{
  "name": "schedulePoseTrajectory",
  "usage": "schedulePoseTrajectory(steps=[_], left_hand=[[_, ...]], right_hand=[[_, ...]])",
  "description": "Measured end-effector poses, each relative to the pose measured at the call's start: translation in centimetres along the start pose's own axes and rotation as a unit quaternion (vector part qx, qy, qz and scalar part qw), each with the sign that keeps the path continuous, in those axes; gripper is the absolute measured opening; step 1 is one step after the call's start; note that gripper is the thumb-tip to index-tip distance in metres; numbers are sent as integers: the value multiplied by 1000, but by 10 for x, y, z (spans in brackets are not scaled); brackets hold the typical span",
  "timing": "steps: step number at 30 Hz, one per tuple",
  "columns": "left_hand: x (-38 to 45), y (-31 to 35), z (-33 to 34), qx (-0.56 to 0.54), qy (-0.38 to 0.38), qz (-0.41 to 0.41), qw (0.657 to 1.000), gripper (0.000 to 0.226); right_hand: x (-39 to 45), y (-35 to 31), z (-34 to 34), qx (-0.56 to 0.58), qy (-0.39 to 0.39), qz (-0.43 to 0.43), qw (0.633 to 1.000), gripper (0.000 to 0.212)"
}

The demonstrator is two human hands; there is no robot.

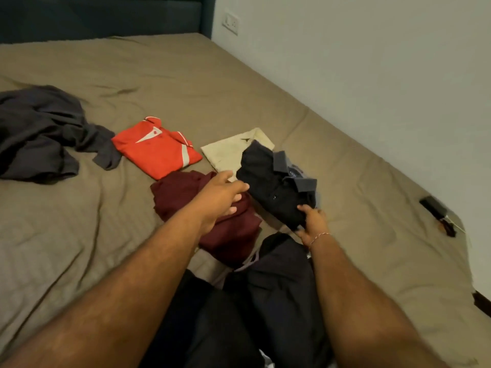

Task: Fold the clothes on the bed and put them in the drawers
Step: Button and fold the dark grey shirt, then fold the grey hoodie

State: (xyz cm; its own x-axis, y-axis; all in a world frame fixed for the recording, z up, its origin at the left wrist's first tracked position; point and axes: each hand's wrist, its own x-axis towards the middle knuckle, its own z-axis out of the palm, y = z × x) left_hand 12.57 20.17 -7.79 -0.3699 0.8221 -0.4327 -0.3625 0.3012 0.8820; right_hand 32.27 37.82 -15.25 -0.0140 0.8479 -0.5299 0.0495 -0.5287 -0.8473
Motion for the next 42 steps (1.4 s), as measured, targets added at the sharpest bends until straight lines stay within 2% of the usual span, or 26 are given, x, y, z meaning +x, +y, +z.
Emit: schedulePoseTrajectory(steps=[2,3,6,9,11,13,16,20,23,26,28,30,31,34,37,39,41,42], left_hand=[[-4,-12,-10,9,10,-15,1000,62],[-6,-16,-16,2,18,-19,1000,58],[-9,-24,-29,-48,38,-20,998,45],[-15,-31,-46,-73,77,-12,994,36],[-18,-35,-67,-91,109,-15,990,28],[-20,-35,-97,-118,162,-6,980,21],[-32,-32,-155,-182,233,9,955,19],[-76,-35,-258,-207,338,42,917,20],[-101,-43,-324,-179,414,49,891,21],[-119,-62,-390,-147,485,53,861,33],[-122,-77,-428,-77,510,45,856,45],[-113,-90,-459,42,501,20,864,56],[-103,-94,-467,136,481,-11,866,58],[-72,-98,-499,390,422,-134,807,49],[-46,-92,-528,481,355,-195,777,51],[-40,-75,-543,502,352,-186,768,53],[-46,-62,-546,472,400,-98,779,29],[-54,-59,-539,424,433,-43,794,20]], right_hand=[[15,21,-4,-203,108,23,973,71],[18,29,-2,-253,132,22,958,74],[11,40,15,-305,146,-21,941,82],[-8,42,42,-415,132,-169,884,88],[-26,49,76,-447,65,-279,847,86],[-47,59,119,-434,-61,-347,829,86],[-82,72,198,-400,-218,-387,802,82],[-157,105,310,-377,-388,-376,752,63],[-193,131,367,-396,-469,-381,691,54],[-210,154,409,-440,-512,-389,627,57],[-212,169,426,-492,-531,-380,576,62],[-211,187,432,-523,-570,-355,526,65],[-209,192,425,-519,-594,-325,522,65],[-206,209,420,-513,-637,-269,509,64],[-200,212,417,-524,-637,-243,510,61],[-198,209,421,-526,-631,-223,525,60],[-199,203,427,-516,-614,-242,546,60],[-199,201,431,-506,-600,-256,564,61]])
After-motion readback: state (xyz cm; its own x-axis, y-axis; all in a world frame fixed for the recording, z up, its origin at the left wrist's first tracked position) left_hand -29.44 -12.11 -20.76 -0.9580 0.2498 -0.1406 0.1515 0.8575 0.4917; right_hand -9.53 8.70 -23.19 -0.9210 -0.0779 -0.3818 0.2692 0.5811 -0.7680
